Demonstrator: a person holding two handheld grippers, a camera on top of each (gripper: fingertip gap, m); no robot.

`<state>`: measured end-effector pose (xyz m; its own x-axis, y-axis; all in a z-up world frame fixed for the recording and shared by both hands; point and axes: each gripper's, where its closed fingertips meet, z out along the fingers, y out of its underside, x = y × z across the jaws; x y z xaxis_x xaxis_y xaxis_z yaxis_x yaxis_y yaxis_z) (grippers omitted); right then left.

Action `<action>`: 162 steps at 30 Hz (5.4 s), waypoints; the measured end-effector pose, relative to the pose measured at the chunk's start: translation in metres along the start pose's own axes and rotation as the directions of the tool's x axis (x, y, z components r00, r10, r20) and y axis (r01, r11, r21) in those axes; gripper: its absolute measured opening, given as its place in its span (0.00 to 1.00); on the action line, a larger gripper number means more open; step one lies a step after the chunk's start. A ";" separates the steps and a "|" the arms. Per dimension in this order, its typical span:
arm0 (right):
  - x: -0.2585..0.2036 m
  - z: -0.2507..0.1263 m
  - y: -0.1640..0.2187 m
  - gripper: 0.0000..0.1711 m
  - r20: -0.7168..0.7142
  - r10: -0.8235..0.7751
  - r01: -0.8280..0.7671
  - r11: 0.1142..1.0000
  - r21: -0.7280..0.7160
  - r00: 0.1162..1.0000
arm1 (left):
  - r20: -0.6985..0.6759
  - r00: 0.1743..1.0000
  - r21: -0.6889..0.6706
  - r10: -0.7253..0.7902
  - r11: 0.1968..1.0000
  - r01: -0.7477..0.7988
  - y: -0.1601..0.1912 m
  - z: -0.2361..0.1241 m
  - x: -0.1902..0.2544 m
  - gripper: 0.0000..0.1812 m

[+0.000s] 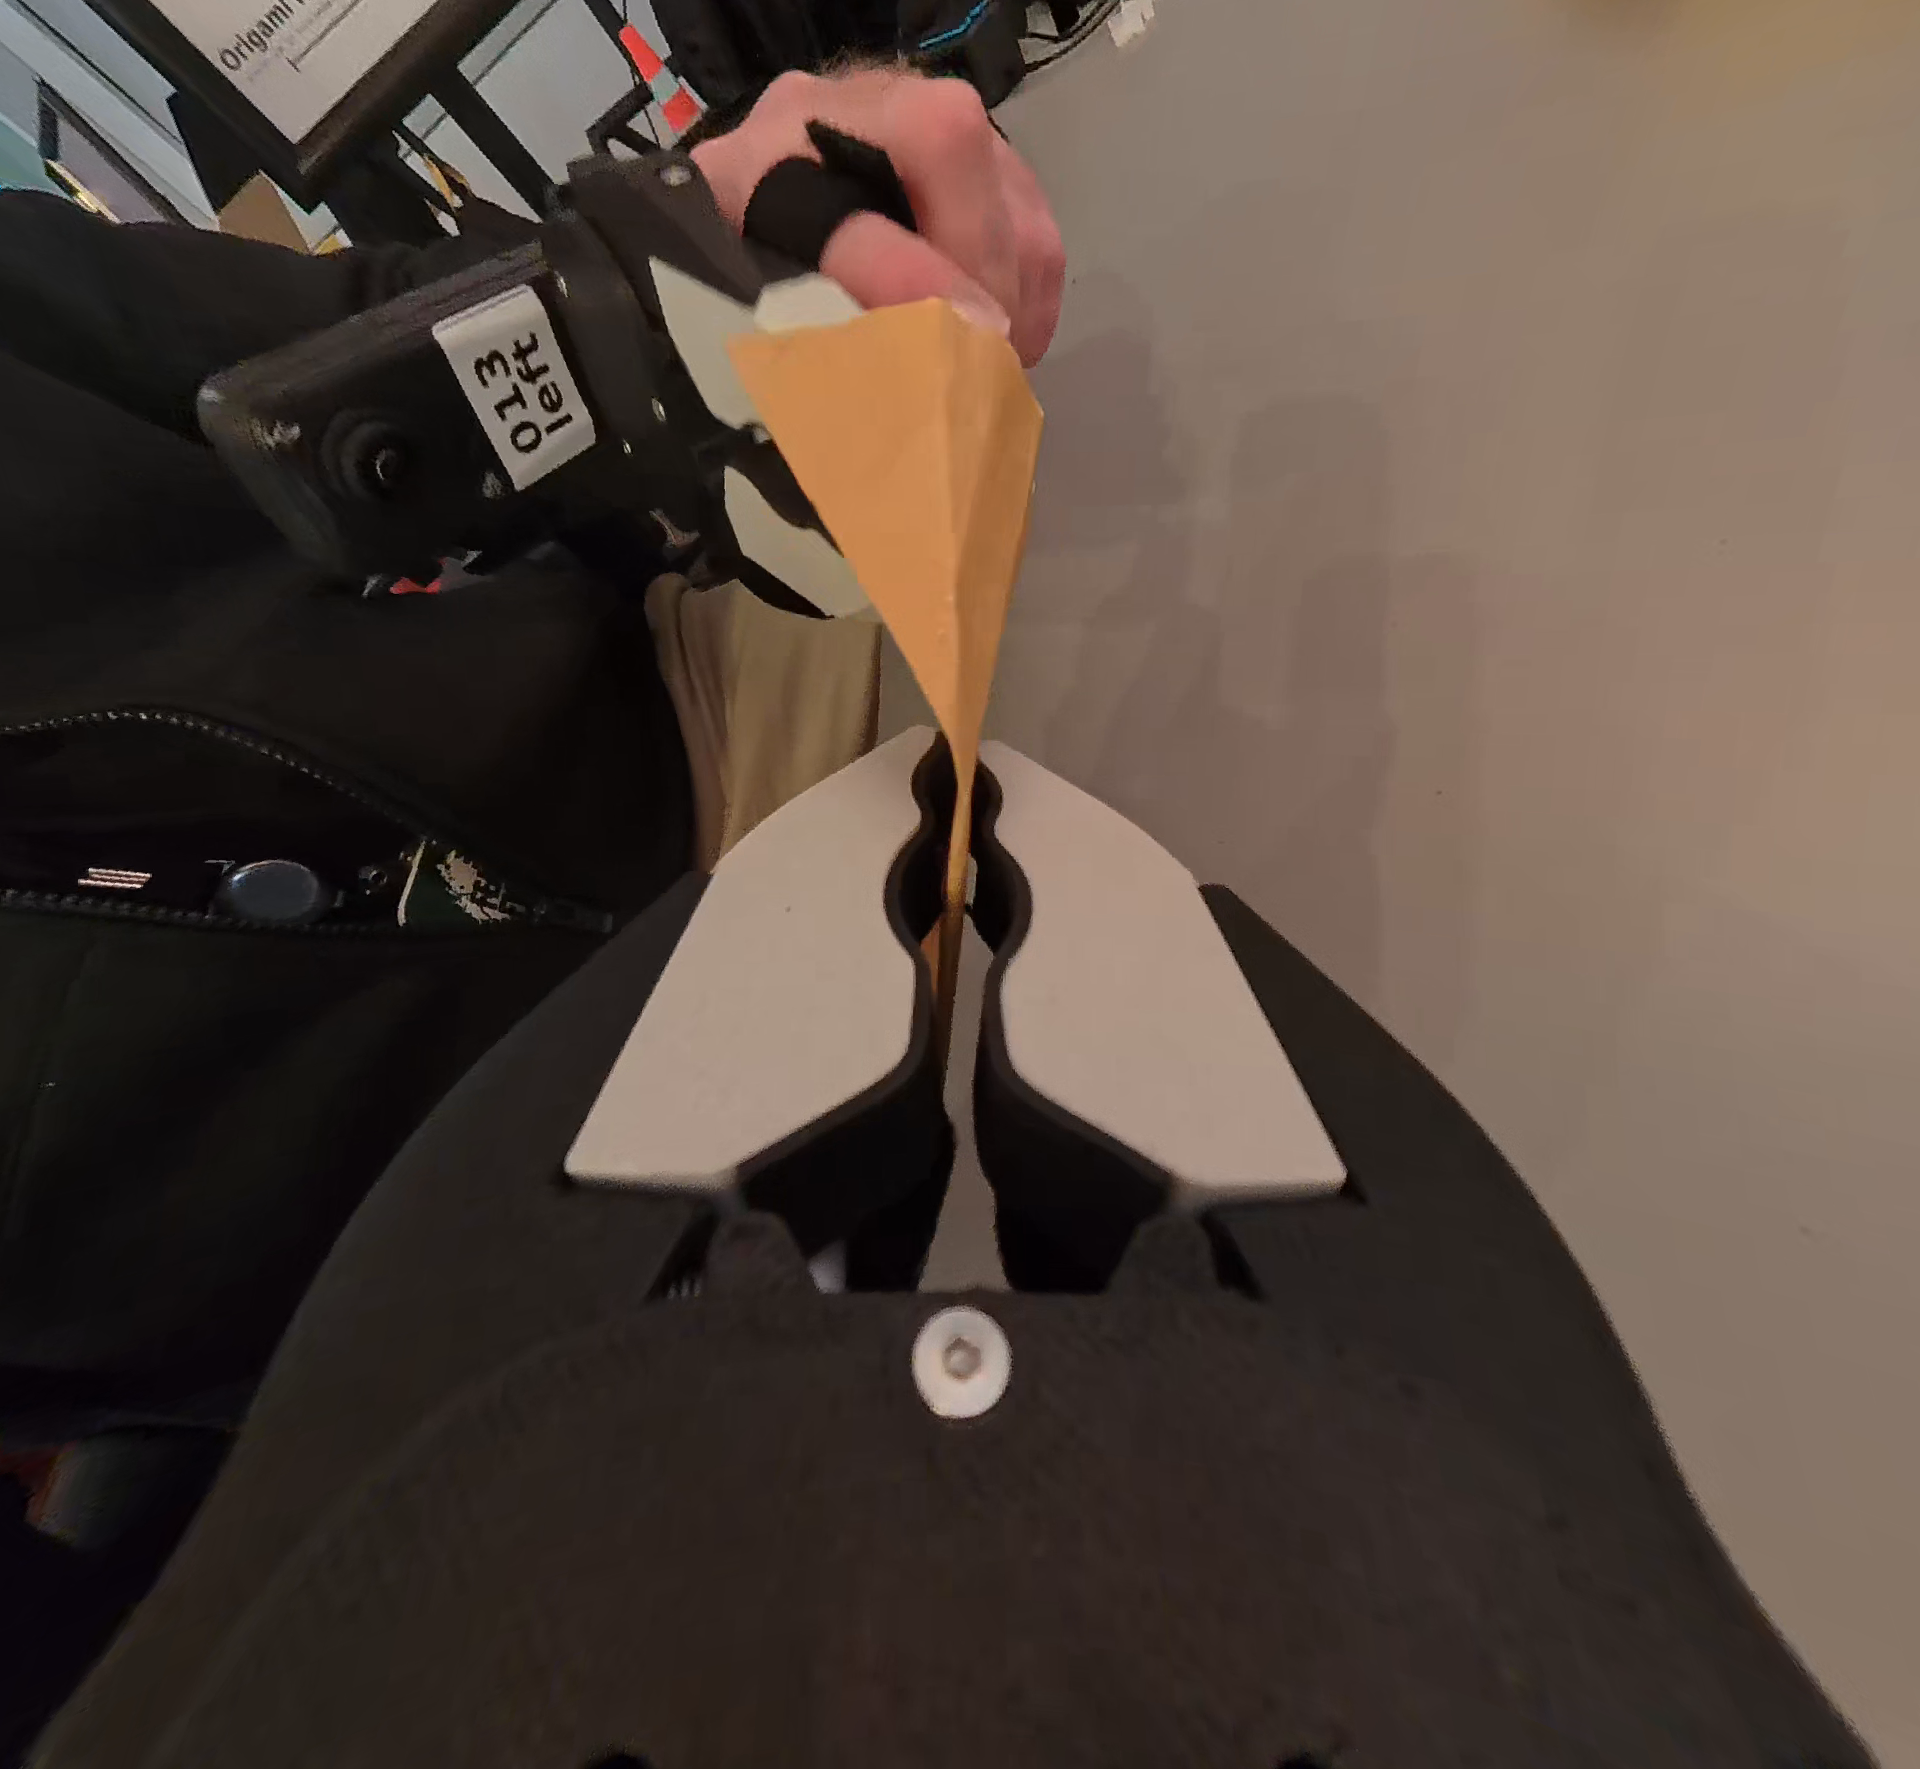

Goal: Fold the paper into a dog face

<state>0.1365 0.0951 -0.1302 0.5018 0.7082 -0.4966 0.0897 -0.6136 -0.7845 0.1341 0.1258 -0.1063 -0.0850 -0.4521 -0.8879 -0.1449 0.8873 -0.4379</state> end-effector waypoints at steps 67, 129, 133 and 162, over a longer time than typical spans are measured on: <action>-0.038 0.017 0.060 0.03 0.146 0.028 0.038 0.900 -0.434 0.989 | -0.724 -0.085 -0.502 -0.684 0.438 0.746 -0.028 -0.039 0.078 0.00; -0.030 0.018 0.059 0.00 0.081 0.007 0.031 0.888 -0.459 0.997 | -0.687 -0.095 -0.525 -0.720 0.401 0.751 -0.025 -0.032 0.077 0.00; -0.030 0.018 0.062 0.00 0.085 0.015 0.027 0.881 -0.472 0.996 | -0.689 -0.114 -0.525 -0.716 0.385 0.759 -0.027 -0.033 0.076 0.01; -0.027 0.018 0.039 0.00 0.092 -0.020 0.049 0.943 -0.330 0.996 | -0.694 -0.096 -0.507 -0.713 0.390 0.769 -0.034 -0.030 0.076 0.00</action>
<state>0.1104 0.0583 -0.1538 0.4190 0.7493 -0.5129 0.3932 -0.6589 -0.6413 0.1027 0.0582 -0.1547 -0.5730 -0.6530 0.4953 -0.6217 -0.0475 -0.7818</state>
